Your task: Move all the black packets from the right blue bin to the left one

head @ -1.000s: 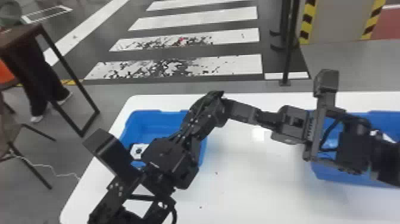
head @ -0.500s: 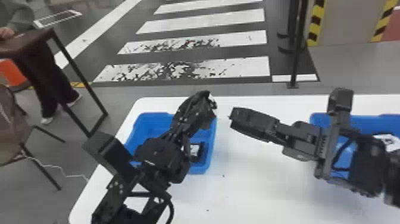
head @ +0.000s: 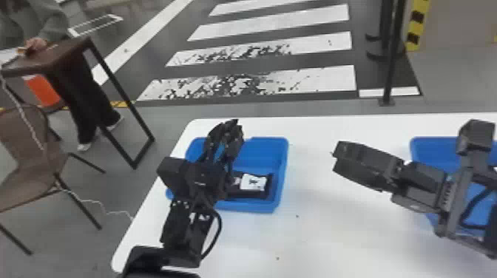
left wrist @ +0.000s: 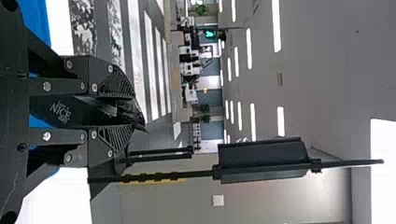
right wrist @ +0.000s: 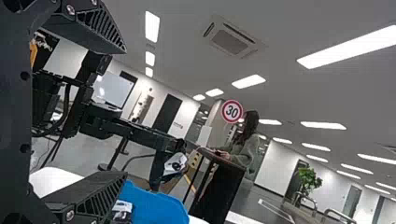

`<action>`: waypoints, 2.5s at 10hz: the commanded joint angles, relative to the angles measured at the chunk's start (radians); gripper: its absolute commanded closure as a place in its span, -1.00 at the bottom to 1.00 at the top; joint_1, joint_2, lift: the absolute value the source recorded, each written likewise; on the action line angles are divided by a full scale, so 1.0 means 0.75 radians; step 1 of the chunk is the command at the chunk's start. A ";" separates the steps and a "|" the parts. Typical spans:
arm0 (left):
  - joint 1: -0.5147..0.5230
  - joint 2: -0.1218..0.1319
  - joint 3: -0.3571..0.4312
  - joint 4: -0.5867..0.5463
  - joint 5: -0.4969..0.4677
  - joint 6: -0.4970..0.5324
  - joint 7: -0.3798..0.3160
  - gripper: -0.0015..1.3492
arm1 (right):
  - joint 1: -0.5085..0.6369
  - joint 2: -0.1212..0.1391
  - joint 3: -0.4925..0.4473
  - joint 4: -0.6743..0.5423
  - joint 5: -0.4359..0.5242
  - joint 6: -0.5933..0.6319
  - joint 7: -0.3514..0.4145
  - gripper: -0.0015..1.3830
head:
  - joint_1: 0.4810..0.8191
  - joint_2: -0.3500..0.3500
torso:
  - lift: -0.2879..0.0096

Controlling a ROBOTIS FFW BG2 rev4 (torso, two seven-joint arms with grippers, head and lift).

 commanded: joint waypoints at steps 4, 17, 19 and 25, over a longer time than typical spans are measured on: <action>0.203 -0.022 0.035 -0.255 0.111 -0.210 -0.044 -0.97 | 0.140 0.035 -0.370 -0.276 0.810 -0.144 -0.078 -0.87 | 0.21 0.78 | -0.01; 0.498 -0.045 -0.027 -0.647 0.236 -0.001 -0.074 -0.91 | 0.038 0.090 -0.567 0.147 1.496 -0.173 -0.460 -0.85 | 0.27 -0.42 | -0.01; 0.495 -0.045 -0.021 -0.647 0.233 0.006 -0.080 -0.89 | 0.035 0.084 -0.549 0.153 1.499 -0.153 -0.454 -0.77 | 0.27 -0.40 | -0.01; 0.488 -0.041 -0.032 -0.644 0.236 -0.007 -0.080 -0.86 | 0.058 0.082 -0.495 0.012 1.395 -0.065 -0.431 0.71 | 0.27 -0.31 | -0.01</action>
